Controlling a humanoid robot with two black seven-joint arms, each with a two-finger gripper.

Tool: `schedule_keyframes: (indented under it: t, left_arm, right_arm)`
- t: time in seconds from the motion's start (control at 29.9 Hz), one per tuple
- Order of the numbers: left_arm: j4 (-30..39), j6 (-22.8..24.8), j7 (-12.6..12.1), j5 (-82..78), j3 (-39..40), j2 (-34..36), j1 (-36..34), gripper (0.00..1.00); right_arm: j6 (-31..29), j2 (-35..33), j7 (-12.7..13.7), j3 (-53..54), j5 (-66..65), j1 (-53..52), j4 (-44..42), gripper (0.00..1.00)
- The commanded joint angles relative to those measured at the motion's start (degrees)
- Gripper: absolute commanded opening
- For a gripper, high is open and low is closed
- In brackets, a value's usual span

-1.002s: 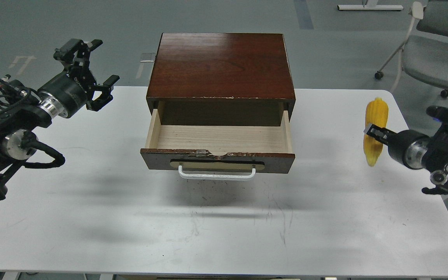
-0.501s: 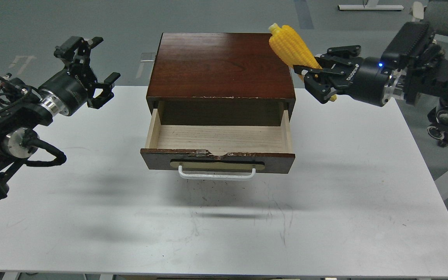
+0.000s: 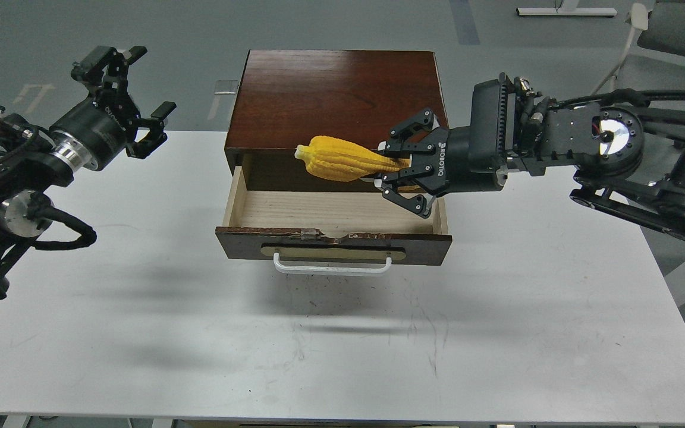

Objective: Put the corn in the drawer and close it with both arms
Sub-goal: 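Lower the corn into the open drawer and open the right gripper, then raise the right gripper away from the drawer and withdraw it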

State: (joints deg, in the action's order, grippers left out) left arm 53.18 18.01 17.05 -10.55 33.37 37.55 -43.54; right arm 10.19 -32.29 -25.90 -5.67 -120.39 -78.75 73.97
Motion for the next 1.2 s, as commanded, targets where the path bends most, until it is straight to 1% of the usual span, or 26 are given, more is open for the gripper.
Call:
schedule_keyframes:
  t: [0.0,0.13,0.17,0.2,0.27,0.3,0.33,0.37,0.43,0.47,0.5,0.53,0.57,0.84,0.97,1.07,1.14,1.17]
  left_arm:
    - [0.00,0.18,0.00,0.00,0.12,0.33,0.04,0.98]
    - [0.00,0.35,-0.09,0.00,0.12,0.68,0.13,0.98]
    - [0.00,0.35,-0.09,0.00,0.12,0.77,0.13,0.98]
    - [0.00,0.35,-0.09,0.00,0.12,0.77,0.13,0.98]
    - [0.00,0.35,-0.09,0.00,0.12,0.94,0.21,0.98]
    - [0.00,0.44,-0.09,-0.09,0.12,1.03,0.21,0.98]
    - [0.00,0.44,-0.09,-0.09,0.12,1.03,0.21,0.98]
    - [0.00,0.53,-0.09,-0.09,0.12,1.12,0.21,0.98]
    - [0.00,0.53,-0.09,0.00,0.12,1.12,0.21,0.98]
    - [0.00,0.62,-0.09,0.00,0.12,1.12,0.21,0.98]
    - [0.00,0.62,-0.09,-0.09,0.12,1.12,0.21,0.98]
    - [0.00,0.62,-0.09,-0.09,0.12,1.12,0.21,0.98]
    - [0.00,0.62,-0.09,-0.09,0.12,1.12,0.21,0.98]
    - [0.00,0.71,-0.09,-0.09,0.03,1.56,0.30,0.98]
    - [0.08,0.71,-0.09,-0.09,0.03,1.82,0.30,0.98]
    - [-0.09,0.62,-0.17,0.26,1.08,2.35,0.21,0.98]
    - [-0.62,-0.08,0.00,0.27,1.44,2.53,0.21,0.98]
    - [-0.79,-0.09,0.00,0.35,1.44,2.53,0.21,0.98]
  right_arm:
    - [0.00,1.70,0.06,-0.57,0.07,0.35,-1.63,0.15]
    - [0.00,3.55,0.15,-0.57,0.24,0.53,-4.09,0.21]
    - [0.00,3.99,0.15,-0.57,0.24,0.70,-4.27,0.25]
    - [0.00,3.99,0.15,-0.57,0.24,0.70,-4.27,0.25]
    - [0.00,4.52,0.32,-0.48,0.33,1.23,-4.27,0.42]
    - [0.00,4.61,0.50,-0.48,0.42,1.49,-4.27,0.52]
    - [0.09,4.78,0.50,-0.39,0.42,1.58,-4.27,0.57]
    - [0.18,5.04,0.59,-0.31,0.50,1.76,-4.18,0.67]
    - [0.18,5.14,0.59,-0.22,0.51,1.93,-4.09,0.75]
    - [0.27,5.31,0.68,-0.13,0.59,2.11,-4.01,0.82]
    - [0.44,5.40,0.68,-0.13,0.59,2.20,-4.01,0.86]
    - [0.62,5.40,0.68,0.13,0.94,2.63,-3.74,0.93]
    - [0.62,5.49,0.59,0.22,1.55,2.98,-3.66,0.96]
    - [0.62,5.49,0.68,0.22,2.61,3.60,-3.65,0.99]
    - [0.79,5.57,0.76,0.49,2.79,3.69,-3.65,0.99]
    - [0.80,5.84,2.25,2.77,7.08,3.69,-3.04,0.99]
    - [0.00,5.93,3.83,6.09,15.66,2.91,-0.68,0.99]
    - [-0.08,5.93,4.19,7.16,18.67,2.64,-0.41,0.99]
